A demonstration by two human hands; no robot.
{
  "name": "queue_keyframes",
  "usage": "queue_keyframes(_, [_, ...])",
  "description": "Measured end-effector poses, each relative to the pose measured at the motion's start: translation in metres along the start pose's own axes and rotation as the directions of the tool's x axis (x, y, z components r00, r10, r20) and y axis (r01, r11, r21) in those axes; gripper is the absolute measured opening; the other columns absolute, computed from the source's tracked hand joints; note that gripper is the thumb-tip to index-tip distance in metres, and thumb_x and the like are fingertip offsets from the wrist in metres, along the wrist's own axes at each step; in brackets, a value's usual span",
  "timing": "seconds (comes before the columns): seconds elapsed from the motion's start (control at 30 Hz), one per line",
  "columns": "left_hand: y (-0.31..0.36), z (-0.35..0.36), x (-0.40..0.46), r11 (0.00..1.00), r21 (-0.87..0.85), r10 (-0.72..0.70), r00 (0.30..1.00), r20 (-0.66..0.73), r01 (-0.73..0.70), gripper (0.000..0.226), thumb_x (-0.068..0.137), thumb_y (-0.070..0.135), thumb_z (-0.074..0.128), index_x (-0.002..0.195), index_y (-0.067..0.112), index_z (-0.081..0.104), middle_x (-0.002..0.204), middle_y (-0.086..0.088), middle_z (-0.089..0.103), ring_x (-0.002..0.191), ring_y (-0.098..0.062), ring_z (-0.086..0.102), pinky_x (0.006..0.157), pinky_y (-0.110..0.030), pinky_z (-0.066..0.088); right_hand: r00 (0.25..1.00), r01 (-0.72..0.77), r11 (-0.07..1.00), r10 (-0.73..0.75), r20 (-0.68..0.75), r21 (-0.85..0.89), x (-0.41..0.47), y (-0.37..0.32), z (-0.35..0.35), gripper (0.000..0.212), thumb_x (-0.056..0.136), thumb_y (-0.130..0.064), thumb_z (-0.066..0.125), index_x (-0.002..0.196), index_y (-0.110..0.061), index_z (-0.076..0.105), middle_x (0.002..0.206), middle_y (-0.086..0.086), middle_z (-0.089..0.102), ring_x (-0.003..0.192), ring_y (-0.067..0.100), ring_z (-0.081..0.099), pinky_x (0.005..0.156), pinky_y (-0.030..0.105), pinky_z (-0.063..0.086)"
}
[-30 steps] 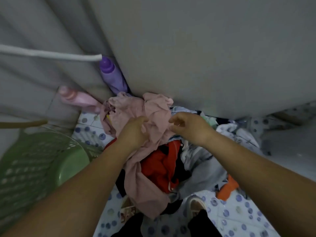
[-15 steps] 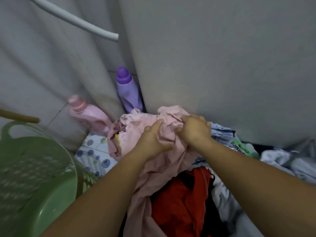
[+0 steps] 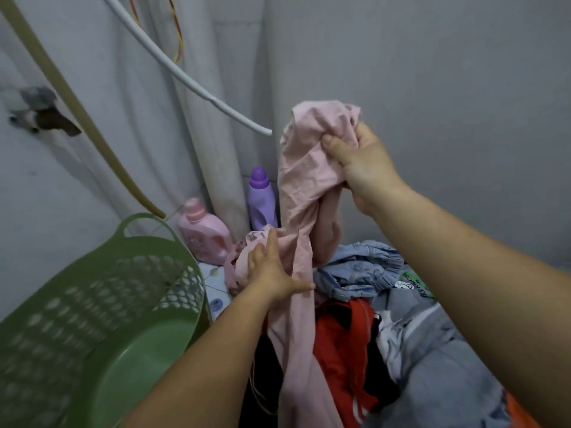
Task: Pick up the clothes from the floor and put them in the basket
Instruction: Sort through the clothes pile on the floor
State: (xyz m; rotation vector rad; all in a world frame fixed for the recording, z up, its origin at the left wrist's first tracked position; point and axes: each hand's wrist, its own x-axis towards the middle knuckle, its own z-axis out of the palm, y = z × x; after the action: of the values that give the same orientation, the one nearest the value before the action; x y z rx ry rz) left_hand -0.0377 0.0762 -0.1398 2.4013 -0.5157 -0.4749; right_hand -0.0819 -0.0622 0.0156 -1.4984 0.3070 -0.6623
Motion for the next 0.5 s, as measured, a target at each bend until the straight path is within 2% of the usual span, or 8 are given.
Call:
queue_keyframes(0.07, [-0.004, 0.001, -0.013, 0.997, -0.049, -0.054, 0.998, -0.040, 0.052, 0.117, 0.063, 0.041, 0.081, 0.151, 0.031, 0.005, 0.159, -0.010, 0.004, 0.148, -0.027, 0.003, 0.120, -0.040, 0.015, 0.998, 0.052, 0.993, -0.054, 0.022, 0.103, -0.012, -0.029, 0.006, 0.022, 0.092, 0.000, 0.052, 0.092, -0.022, 0.054, 0.091, -0.001, 0.064, 0.084, 0.014, 0.061, 0.082, 0.029, 0.052])
queue_keyframes(0.13, [-0.006, 0.004, -0.019, 0.991, -0.120, -0.064, 0.994, -0.092, 0.053, 0.076, 0.075, 0.038, 0.067, 0.143, 0.021, 0.038, 0.151, -0.016, 0.029, 0.141, -0.031, 0.028, 0.114, -0.035, 0.029, 0.996, 0.085, 0.988, -0.088, 0.018, 0.132, -0.019, -0.046, 0.007, 0.021, 0.092, 0.001, 0.052, 0.094, -0.020, 0.055, 0.091, 0.001, 0.064, 0.084, 0.014, 0.062, 0.083, 0.029, 0.052])
queue_keyframes(0.2, [-0.005, 0.001, -0.028, 0.952, -0.307, -0.038, 0.987, -0.158, -0.012, 0.047, 0.083, 0.025, 0.052, 0.129, 0.014, 0.056, 0.134, -0.016, 0.054, 0.126, -0.032, 0.049, 0.107, -0.033, 0.038, 0.996, 0.082, 0.995, -0.080, -0.040, 0.050, -0.025, -0.049, 0.002, 0.020, 0.089, -0.003, 0.057, 0.104, -0.017, 0.056, 0.099, 0.005, 0.066, 0.093, 0.020, 0.063, 0.091, 0.035, 0.051])
queue_keyframes(0.27, [-0.002, -0.007, -0.036, 0.777, -0.629, -0.142, 0.975, -0.170, 0.004, 0.040, 0.090, 0.017, 0.045, 0.129, 0.018, 0.054, 0.127, -0.007, 0.058, 0.119, -0.029, 0.052, 0.106, -0.041, 0.041, 0.985, 0.029, 0.984, -0.057, -0.162, -0.175, -0.031, -0.042, -0.007, 0.034, 0.083, -0.015, 0.064, 0.114, -0.012, 0.054, 0.112, 0.011, 0.065, 0.104, 0.026, 0.063, 0.097, 0.042, 0.050])
queue_keyframes(0.33, [-0.003, -0.017, -0.041, 0.482, -0.863, -0.305, 0.952, -0.007, 0.149, 0.033, 0.094, 0.016, 0.041, 0.125, 0.020, 0.051, 0.121, -0.006, 0.055, 0.110, -0.031, 0.055, 0.089, -0.047, 0.047, 0.966, -0.079, 0.878, -0.050, -0.254, -0.473, -0.042, -0.030, -0.019, 0.051, 0.081, -0.021, 0.066, 0.126, -0.009, 0.045, 0.125, 0.015, 0.058, 0.114, 0.031, 0.058, 0.099, 0.039, 0.046])
queue_keyframes(0.37, [-0.006, -0.022, -0.040, 0.348, -0.914, -0.322, 0.942, 0.091, 0.207, 0.033, 0.091, 0.016, 0.042, 0.123, 0.018, 0.052, 0.122, -0.010, 0.057, 0.107, -0.036, 0.058, 0.083, -0.051, 0.049, 0.967, -0.120, 0.801, -0.041, -0.253, -0.587, -0.050, -0.021, -0.025, 0.058, 0.084, -0.018, 0.063, 0.135, -0.010, 0.037, 0.133, 0.016, 0.053, 0.120, 0.032, 0.054, 0.099, 0.035, 0.042])
queue_keyframes(0.43, [-0.008, -0.033, -0.039, 0.184, -0.952, -0.265, 0.945, 0.191, 0.244, 0.039, 0.087, 0.011, 0.046, 0.124, 0.012, 0.058, 0.126, -0.020, 0.061, 0.106, -0.041, 0.063, 0.076, -0.053, 0.055, 0.989, -0.128, 0.656, 0.026, -0.148, -0.743, -0.068, 0.001, -0.032, 0.069, 0.089, -0.014, 0.058, 0.148, -0.019, 0.021, 0.147, 0.014, 0.041, 0.129, 0.032, 0.046, 0.103, 0.032, 0.036])
queue_keyframes(0.5, [-0.003, -0.045, -0.041, 0.053, -0.972, -0.203, 0.956, 0.214, 0.229, 0.040, 0.090, 0.010, 0.044, 0.128, 0.003, 0.057, 0.134, -0.018, 0.057, 0.117, -0.033, 0.059, 0.091, -0.048, 0.053, 0.975, -0.118, 0.562, 0.223, 0.012, -0.819, -0.089, 0.020, -0.034, 0.065, 0.091, -0.023, 0.059, 0.148, -0.023, 0.027, 0.151, 0.012, 0.035, 0.134, 0.029, 0.040, 0.106, 0.029, 0.033])
